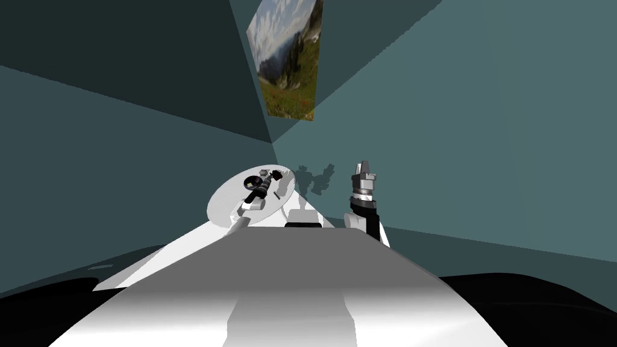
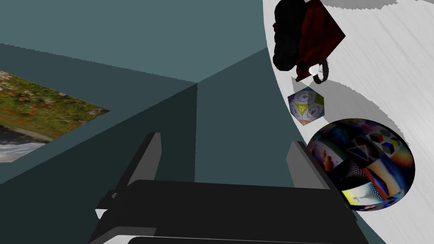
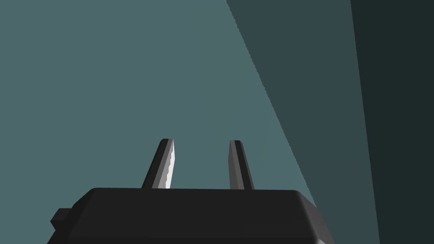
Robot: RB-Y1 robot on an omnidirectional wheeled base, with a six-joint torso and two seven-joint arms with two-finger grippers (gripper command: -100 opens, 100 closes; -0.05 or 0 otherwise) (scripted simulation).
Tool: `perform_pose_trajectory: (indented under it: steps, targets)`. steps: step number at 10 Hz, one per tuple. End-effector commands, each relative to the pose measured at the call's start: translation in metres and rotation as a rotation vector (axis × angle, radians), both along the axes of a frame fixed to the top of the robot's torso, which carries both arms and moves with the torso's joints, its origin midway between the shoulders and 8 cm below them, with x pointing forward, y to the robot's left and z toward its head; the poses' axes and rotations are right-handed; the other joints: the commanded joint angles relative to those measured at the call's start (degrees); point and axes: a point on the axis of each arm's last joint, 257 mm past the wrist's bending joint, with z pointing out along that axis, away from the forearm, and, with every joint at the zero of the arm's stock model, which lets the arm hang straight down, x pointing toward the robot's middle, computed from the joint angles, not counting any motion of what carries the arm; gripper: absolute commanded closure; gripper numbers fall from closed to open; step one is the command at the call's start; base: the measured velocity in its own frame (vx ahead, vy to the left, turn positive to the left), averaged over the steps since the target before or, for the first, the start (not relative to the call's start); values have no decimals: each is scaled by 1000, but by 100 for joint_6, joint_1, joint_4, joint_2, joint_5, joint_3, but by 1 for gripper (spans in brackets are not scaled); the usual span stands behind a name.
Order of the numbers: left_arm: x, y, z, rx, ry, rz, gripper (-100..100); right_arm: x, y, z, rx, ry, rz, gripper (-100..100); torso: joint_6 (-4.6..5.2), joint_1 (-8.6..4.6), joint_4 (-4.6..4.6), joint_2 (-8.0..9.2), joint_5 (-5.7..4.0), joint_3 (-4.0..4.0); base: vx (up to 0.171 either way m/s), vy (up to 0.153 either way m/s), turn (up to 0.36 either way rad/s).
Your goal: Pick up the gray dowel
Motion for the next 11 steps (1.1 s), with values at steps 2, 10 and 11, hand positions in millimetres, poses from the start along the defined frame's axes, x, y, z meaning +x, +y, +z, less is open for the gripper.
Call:
perform_pose_trajectory:
  steps: [2, 10, 11]
  targets:
    - [-3, 11, -33, 14, 96, 11, -100, 0, 0, 0, 0, 0, 0, 0, 2, -1, 0, -3, 0, -1, 22, -4, -86]
    - [-20, 40, -124, 44, 396, 34, -100, 0, 0, 0, 0, 0, 0, 0, 1, -4, 0, -5, -1, -2, 26, -7, -82]
    - [-20, 42, -131, 51, 438, 28, -100, 0, 0, 0, 0, 0, 0, 0, -3, -3, -1, -2, -1, -1, 29, -7, -112]
